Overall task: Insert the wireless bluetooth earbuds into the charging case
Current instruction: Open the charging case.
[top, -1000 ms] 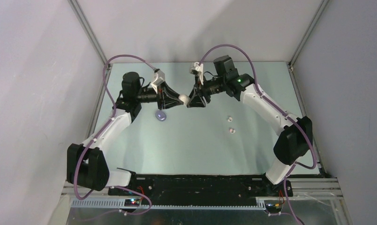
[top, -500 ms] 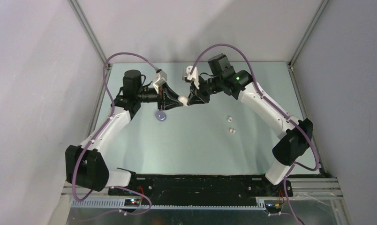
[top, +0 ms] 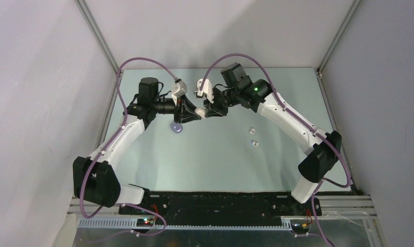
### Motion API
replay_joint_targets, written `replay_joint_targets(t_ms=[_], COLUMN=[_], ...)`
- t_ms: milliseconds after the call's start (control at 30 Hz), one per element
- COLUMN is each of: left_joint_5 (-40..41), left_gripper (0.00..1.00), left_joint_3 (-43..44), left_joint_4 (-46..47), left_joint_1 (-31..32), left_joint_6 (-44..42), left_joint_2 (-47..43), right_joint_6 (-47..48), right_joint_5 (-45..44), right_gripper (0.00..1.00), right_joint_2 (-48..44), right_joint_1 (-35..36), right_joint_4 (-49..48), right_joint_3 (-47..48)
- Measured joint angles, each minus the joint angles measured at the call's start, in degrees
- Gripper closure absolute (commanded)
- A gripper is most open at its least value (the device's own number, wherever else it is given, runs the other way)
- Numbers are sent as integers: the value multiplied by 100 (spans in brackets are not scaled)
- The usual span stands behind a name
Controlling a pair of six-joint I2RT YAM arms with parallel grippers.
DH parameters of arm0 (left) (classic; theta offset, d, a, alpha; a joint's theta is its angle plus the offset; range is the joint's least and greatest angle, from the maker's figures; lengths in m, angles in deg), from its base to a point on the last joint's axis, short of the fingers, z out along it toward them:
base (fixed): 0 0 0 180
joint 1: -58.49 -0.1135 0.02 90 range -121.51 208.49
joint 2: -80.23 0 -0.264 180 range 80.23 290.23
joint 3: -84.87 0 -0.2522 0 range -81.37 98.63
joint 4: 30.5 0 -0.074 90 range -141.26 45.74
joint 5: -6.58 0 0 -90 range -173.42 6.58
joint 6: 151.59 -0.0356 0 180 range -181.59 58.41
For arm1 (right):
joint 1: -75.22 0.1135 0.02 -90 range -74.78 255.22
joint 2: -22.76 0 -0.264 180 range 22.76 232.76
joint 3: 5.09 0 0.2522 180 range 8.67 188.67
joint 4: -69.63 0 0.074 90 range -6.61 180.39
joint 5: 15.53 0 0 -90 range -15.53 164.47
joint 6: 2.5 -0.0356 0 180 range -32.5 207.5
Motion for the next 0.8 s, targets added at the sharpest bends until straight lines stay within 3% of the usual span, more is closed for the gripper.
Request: replay_joint_targets(t_ms=[100, 333, 467, 533, 667, 800], left_joint_5=[35, 111, 131, 149, 155, 153], left_gripper=[57, 75, 55, 53, 54, 65], left_joint_3=[0, 15, 68, 68, 66, 63], left_joint_4=[-13, -28, -57, -46, 103, 437], left_joint_1=[9, 11, 11, 11, 15, 15], left_joint_6=[-59, -192, -234, -221, -120, 70], left_joint_2=[13, 46, 101, 105, 105, 103], right_joint_6=[-7, -44, -57, -57, -57, -61], right_joint_5=[-94, -216, -245, -258, -280, -321], right_gripper=[100, 100, 100, 100, 100, 100], right_joint_2=[24, 162, 190, 201, 225, 280], right_joint_1=[44, 59, 57, 59, 59, 59], right_joint_4=[11, 57, 57, 66, 79, 83], right_joint_3=[44, 297, 326, 332, 332, 354])
